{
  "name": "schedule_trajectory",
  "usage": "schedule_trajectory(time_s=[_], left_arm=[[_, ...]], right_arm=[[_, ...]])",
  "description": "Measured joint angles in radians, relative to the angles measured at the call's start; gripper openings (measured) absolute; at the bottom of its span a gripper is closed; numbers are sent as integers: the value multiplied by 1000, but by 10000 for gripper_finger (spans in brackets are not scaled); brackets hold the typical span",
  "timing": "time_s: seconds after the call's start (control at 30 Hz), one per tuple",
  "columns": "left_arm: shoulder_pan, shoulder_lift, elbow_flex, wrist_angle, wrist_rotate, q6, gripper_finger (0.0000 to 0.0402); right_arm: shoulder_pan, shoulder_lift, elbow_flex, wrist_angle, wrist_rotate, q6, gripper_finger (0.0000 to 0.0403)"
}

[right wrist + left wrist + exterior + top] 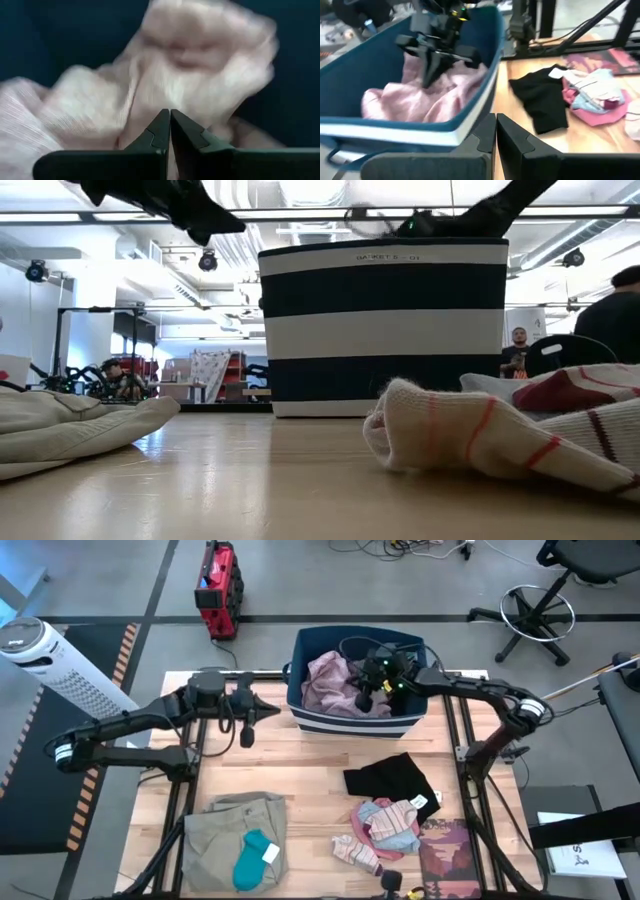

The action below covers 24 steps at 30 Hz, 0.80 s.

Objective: Sort clothes
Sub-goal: Put the pink dress into the blue laundry bin, then put the top white striped sock into the blue laundry bin

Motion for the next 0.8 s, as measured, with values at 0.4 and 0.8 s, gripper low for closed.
schedule_trajectory(time_s=[0.4,0.8], left_arm=[[-138,-28,-98,91,-46,-29,0],[-185,-30,-191,135,-73,-39,0]], right_arm=[[153,-358,-15,-96,20,-66,0],[463,-541,-19,-509,200,70,8]])
